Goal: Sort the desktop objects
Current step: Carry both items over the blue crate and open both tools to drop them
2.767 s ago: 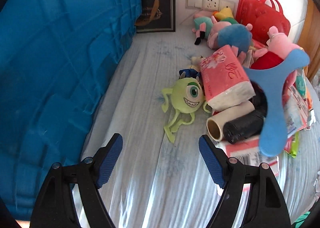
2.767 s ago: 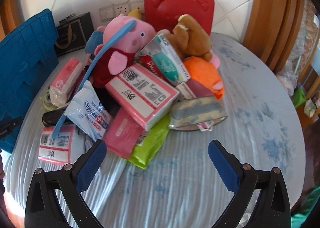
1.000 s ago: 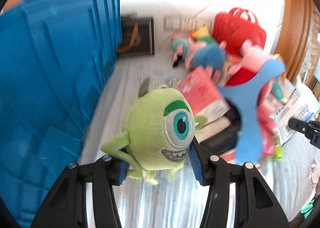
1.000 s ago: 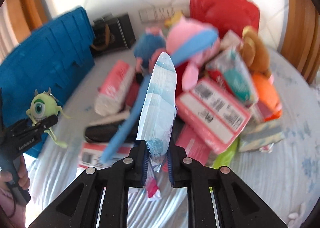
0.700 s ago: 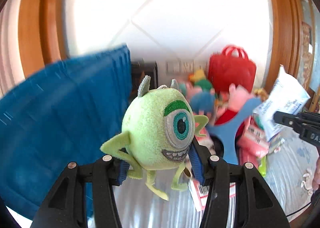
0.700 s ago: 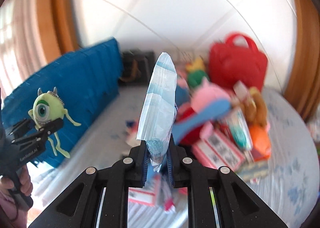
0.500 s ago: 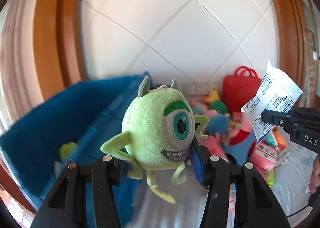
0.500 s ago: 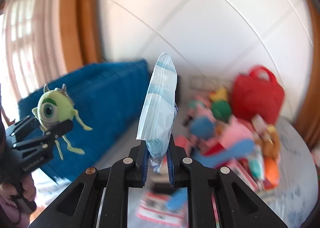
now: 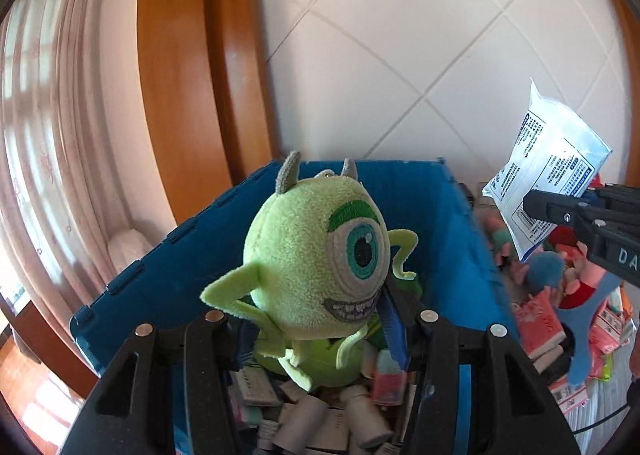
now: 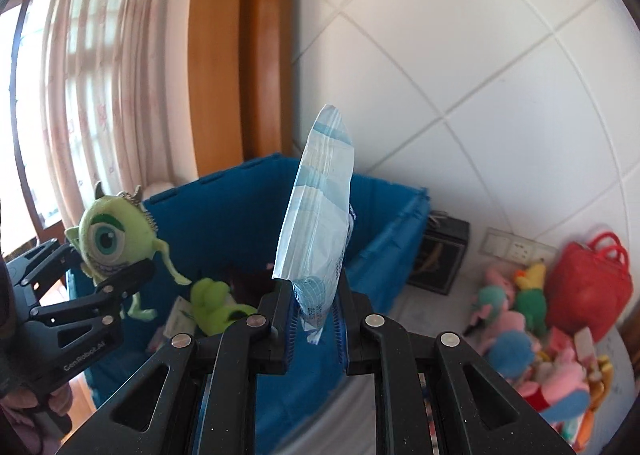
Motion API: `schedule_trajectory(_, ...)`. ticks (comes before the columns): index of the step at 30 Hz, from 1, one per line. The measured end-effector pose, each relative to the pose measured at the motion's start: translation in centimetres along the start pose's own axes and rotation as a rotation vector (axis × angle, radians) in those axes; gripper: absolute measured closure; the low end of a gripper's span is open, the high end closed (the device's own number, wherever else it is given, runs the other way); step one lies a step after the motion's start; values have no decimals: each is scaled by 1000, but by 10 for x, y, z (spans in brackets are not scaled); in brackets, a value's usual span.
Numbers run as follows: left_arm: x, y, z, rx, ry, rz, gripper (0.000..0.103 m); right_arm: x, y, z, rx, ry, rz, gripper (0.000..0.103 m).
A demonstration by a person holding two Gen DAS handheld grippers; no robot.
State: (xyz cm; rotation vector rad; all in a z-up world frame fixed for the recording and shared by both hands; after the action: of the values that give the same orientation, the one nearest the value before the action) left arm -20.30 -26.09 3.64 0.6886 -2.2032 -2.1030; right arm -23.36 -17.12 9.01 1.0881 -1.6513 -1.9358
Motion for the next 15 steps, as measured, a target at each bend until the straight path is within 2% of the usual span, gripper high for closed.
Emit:
schedule_trajectory(4,39,8,-25,-59,4,-85,52,44,13,-31,-19,32,-69,87)
schedule_trajectory(7,57,13,-31,-44,-2,-140,51,79,14,-44,-46,30,-142,87)
schedule_trajectory(11,80,14,-26,-26,-30,-198,51,107,10,-47,-86,-3,-214,87)
schedule_trajectory(13,84,15,-28,-51,-58,-216,50,119,6,-46,-98,-15,-246,87)
schedule_trajectory(15,84,13,-25,-41,-38,-221,47,124,0,-42,-103,-23,-266,87)
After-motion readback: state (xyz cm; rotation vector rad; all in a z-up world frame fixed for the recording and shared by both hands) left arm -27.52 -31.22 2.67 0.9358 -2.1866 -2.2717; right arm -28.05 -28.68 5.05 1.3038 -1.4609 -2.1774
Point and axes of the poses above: each gripper's, at about its wrist camera, not at the fingertips, and x roughly the way its jaws point, z to its right, y to its top, the point moved 5 cm from there along x, roughly the way its jaws point, and after that the axes turned 10 degrees about z, right-handed, at the moved point
